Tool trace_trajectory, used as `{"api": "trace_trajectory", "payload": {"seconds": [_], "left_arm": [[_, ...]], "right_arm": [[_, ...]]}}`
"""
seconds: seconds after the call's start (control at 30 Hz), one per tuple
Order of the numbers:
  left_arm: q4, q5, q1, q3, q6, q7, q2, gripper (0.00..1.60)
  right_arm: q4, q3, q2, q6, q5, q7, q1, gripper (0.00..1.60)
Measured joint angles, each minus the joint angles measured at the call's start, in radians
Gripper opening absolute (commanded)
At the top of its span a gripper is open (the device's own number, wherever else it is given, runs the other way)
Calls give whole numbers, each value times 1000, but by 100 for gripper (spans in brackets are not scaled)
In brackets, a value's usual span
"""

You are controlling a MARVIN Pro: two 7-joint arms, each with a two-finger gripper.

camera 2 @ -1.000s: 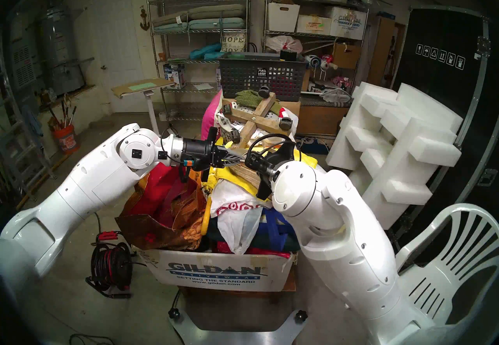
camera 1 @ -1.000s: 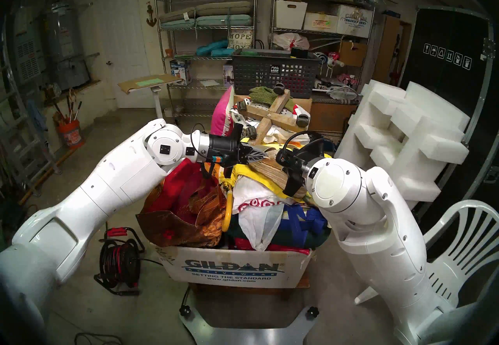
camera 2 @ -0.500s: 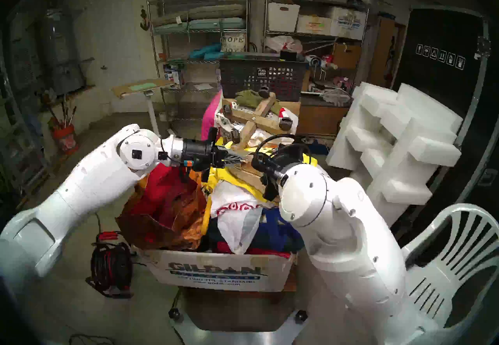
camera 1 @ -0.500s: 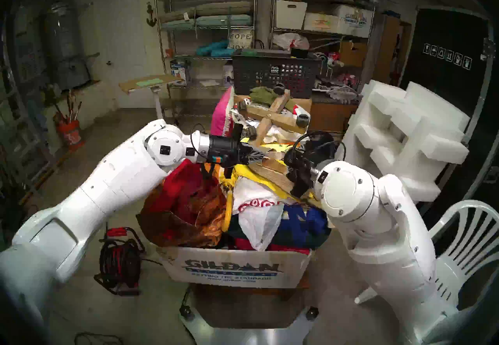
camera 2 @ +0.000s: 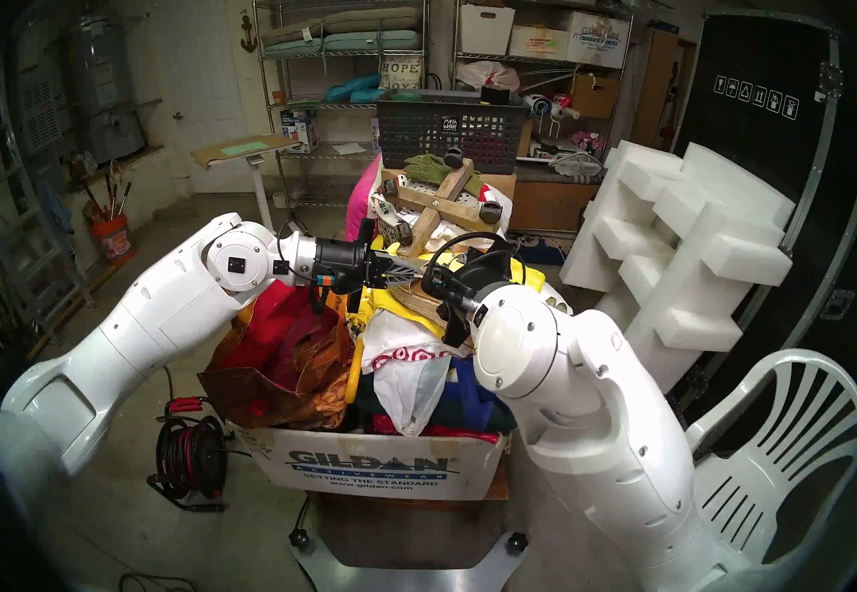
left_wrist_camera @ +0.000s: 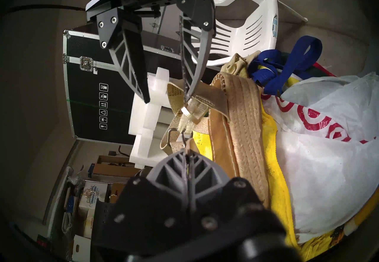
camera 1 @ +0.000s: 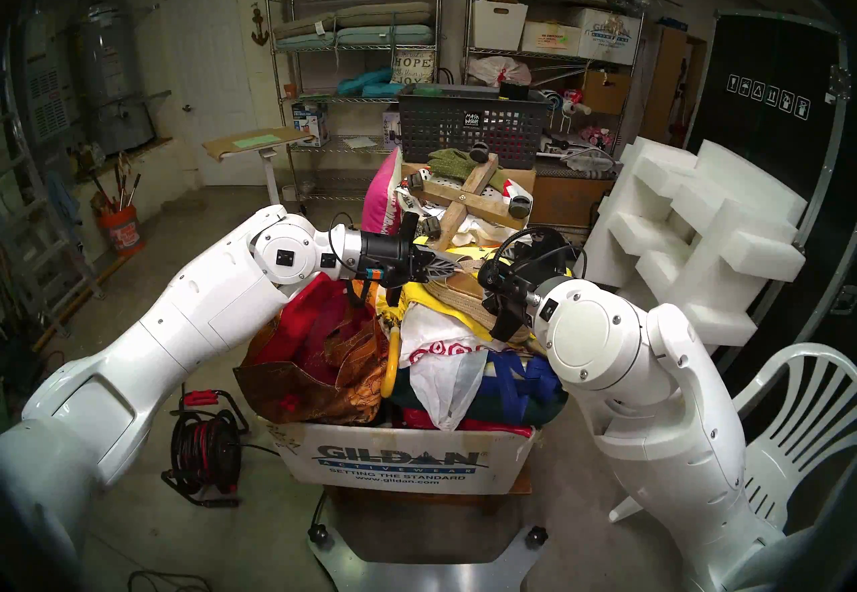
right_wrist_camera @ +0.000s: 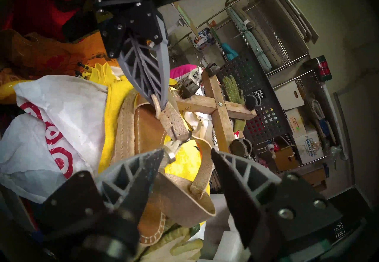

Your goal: Unbuckle a shoe

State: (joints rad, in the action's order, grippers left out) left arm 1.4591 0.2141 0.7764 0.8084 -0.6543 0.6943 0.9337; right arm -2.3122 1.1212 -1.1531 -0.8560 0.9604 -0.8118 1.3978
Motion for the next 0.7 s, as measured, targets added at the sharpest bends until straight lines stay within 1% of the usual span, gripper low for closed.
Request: {"api": "trace_trajectory", "payload": {"seconds": [0.17, 0.33, 0.7], "left_arm": [[0, 0, 0, 0, -2, 1, 0, 0], [-1, -1, 0, 0, -5, 1, 0, 0], [12, -7, 3, 3, -9, 1, -14, 0]], "right_arm": [[4, -22, -14, 5, -7, 6, -5, 77], [17, -48, -24, 9, 5, 17, -17, 76], [87, -89, -45, 12, 43, 34, -49, 73]]}}
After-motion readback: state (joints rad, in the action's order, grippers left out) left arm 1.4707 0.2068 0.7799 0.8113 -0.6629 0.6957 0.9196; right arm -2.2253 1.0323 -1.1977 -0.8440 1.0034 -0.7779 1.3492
